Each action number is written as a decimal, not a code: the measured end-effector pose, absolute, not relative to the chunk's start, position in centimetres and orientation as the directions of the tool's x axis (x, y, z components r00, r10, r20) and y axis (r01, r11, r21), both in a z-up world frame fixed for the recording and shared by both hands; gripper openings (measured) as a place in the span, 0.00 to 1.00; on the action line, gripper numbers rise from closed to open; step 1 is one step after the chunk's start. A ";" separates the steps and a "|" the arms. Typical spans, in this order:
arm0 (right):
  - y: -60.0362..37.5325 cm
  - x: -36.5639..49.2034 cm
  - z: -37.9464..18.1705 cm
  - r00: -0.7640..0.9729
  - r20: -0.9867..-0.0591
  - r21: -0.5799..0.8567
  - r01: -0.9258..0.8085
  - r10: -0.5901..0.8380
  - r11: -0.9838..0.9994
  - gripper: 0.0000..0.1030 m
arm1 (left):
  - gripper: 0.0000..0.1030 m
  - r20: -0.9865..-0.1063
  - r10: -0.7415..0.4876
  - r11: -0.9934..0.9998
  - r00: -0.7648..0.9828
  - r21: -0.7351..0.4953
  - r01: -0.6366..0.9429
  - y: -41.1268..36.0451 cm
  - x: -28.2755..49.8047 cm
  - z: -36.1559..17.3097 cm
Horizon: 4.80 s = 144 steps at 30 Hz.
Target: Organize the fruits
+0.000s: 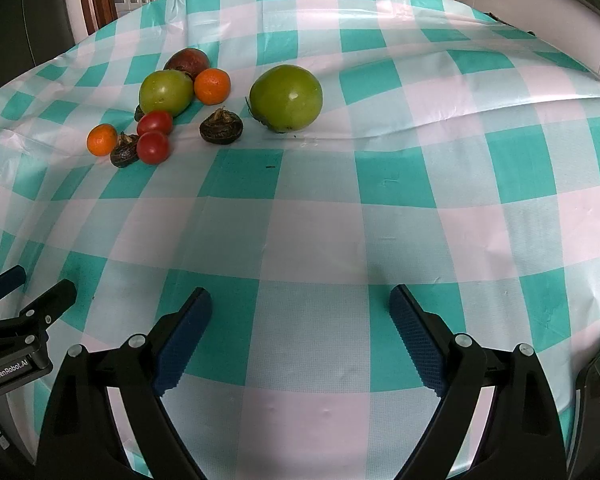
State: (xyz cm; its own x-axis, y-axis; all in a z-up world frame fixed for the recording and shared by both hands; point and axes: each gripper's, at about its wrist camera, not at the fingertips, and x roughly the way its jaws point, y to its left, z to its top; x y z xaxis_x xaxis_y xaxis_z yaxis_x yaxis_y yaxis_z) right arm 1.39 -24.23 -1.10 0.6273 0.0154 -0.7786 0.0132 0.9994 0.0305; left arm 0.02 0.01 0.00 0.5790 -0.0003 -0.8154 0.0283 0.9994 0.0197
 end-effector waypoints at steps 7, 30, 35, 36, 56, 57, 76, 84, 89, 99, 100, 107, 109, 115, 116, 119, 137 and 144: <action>-24.2 1.4 -1.2 0.628 -0.778 0.031 0.013 0.016 0.999 0.85 | 0.99 -0.815 0.000 0.999 0.579 0.020 0.028 0.0 0.0 0.0; -24.3 1.3 -1.2 0.627 -0.779 0.030 0.012 0.016 0.999 0.85 | 0.99 -0.815 0.000 0.999 0.579 0.020 0.028 0.0 0.0 0.0; -24.3 1.3 -1.2 0.627 -0.779 0.030 0.012 0.016 0.999 0.85 | 0.99 -0.815 0.000 0.999 0.579 0.020 0.028 0.0 0.0 0.0; -24.3 1.3 -1.2 0.627 -0.779 0.030 0.012 0.016 0.999 0.85 | 0.99 -0.815 0.000 0.999 0.579 0.020 0.028 0.0 0.0 0.0; -24.2 1.3 -1.2 0.627 -0.779 0.030 0.013 0.016 0.999 0.85 | 0.99 -0.815 0.000 0.999 0.579 0.020 0.028 0.0 0.0 0.0; -24.2 1.3 -1.2 0.627 -0.779 0.030 0.013 0.016 0.999 0.85 | 0.99 -0.815 0.000 0.999 0.579 0.020 0.028 0.0 0.0 0.0; -27.3 5.6 0.9 0.693 -0.716 0.111 -0.002 0.082 0.994 0.84 | 0.99 -0.815 -0.002 0.999 0.580 0.019 0.030 0.0 0.0 -0.1; -27.0 13.6 1.6 0.721 -0.668 0.238 -0.028 0.185 0.971 0.83 | 0.99 -0.815 -0.004 0.999 0.579 0.017 0.031 0.1 0.3 0.0; -26.0 16.2 1.2 0.695 -0.701 0.206 -0.017 0.159 0.978 0.77 | 0.99 -0.816 -0.003 0.999 0.579 0.018 0.030 0.1 0.5 -0.1; -28.5 12.0 0.4 0.673 -0.689 0.331 -0.035 0.267 0.943 0.61 | 0.99 -0.824 -0.018 0.999 0.567 0.013 0.050 0.3 0.7 0.0; -29.0 10.5 0.3 0.677 -0.680 0.353 -0.033 0.280 0.935 0.61 | 0.99 -0.824 -0.013 0.999 0.566 0.016 0.047 0.2 0.6 0.0; -31.4 2.7 -0.3 0.699 -0.627 0.475 -0.006 0.344 0.880 0.61 | 0.99 -0.834 -0.054 0.997 0.550 -0.017 0.072 -1.6 3.6 0.2; -31.5 1.9 -0.2 0.720 -0.608 0.479 -0.003 0.335 0.878 0.61 | 0.99 -0.831 -0.098 0.994 0.548 -0.061 0.086 -2.9 4.7 0.4; -31.7 1.4 0.0 0.743 -0.596 0.464 0.009 0.305 0.886 0.61 | 0.73 -0.813 -0.055 0.997 0.579 -0.008 0.083 -7.7 9.1 0.4; -31.6 1.4 0.1 0.748 -0.591 0.461 0.006 0.302 0.887 0.61 | 0.69 -0.812 -0.040 0.998 0.582 -0.001 0.068 -7.8 9.9 0.4; -31.0 1.5 0.2 0.752 -0.593 0.430 -0.008 0.289 0.903 0.61 | 0.58 -0.808 -0.011 0.999 0.589 0.016 0.041 -7.7 12.3 0.5; -30.6 2.2 -0.3 0.717 -0.625 0.421 -0.023 0.309 0.907 0.61 | 0.32 -0.741 -0.110 0.994 0.662 -0.095 0.058 -2.7 -0.5 1.9; -29.7 -0.3 -0.3 0.712 -0.604 0.474 -0.041 0.359 0.879 0.61 | 0.32 -0.732 -0.118 0.991 0.671 -0.132 0.030 -0.4 -5.0 2.3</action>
